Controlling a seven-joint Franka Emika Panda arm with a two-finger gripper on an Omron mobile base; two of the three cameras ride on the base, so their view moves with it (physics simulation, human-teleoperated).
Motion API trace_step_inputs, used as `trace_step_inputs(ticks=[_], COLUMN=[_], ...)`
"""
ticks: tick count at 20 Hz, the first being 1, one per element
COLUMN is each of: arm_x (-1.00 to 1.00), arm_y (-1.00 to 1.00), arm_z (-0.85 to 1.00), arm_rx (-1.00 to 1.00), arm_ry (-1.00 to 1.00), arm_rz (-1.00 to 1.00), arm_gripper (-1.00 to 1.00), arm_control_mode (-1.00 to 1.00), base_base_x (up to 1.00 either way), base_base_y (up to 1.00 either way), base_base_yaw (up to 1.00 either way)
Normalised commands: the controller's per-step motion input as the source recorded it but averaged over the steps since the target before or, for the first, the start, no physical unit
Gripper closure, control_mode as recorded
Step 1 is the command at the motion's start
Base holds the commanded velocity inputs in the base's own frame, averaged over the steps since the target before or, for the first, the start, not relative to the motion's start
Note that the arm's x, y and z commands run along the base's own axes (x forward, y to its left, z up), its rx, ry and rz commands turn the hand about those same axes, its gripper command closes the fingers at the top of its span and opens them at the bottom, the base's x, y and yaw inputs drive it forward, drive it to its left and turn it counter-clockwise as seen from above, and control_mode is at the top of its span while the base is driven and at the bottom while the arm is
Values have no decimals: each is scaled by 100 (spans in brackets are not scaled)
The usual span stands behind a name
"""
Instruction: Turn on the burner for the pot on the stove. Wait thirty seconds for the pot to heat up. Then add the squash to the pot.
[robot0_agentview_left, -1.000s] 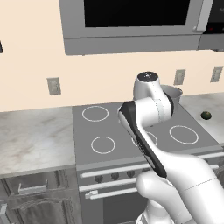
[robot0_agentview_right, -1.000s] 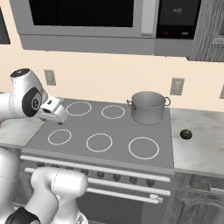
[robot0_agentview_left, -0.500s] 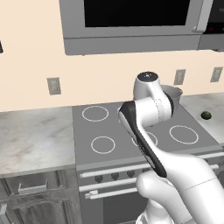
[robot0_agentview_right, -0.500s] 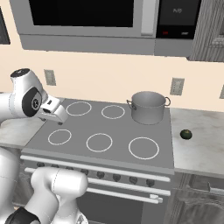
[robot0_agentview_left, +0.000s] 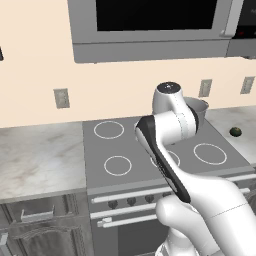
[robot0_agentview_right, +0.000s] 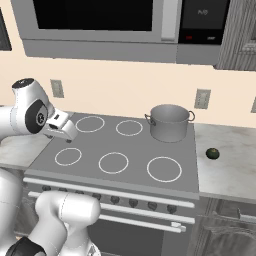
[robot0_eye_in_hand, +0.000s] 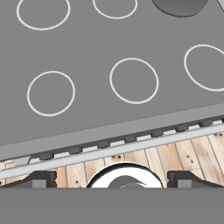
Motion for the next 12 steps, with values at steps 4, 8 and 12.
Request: trace_step_inputs(ticks=[4,8,12], arm_x=[0,0,0], arm_y=[0,0,0], arm_z=[0,0,0], arm_rx=[0,0,0], arm_ry=[0,0,0], arm_rz=[0,0,0], arm_gripper=[-100,-100,-100], arm_control_mode=[-100,-100,-100], base_base_x=[0,0,0], base_base_y=[0,0,0], base_base_yaw=[0,0,0])
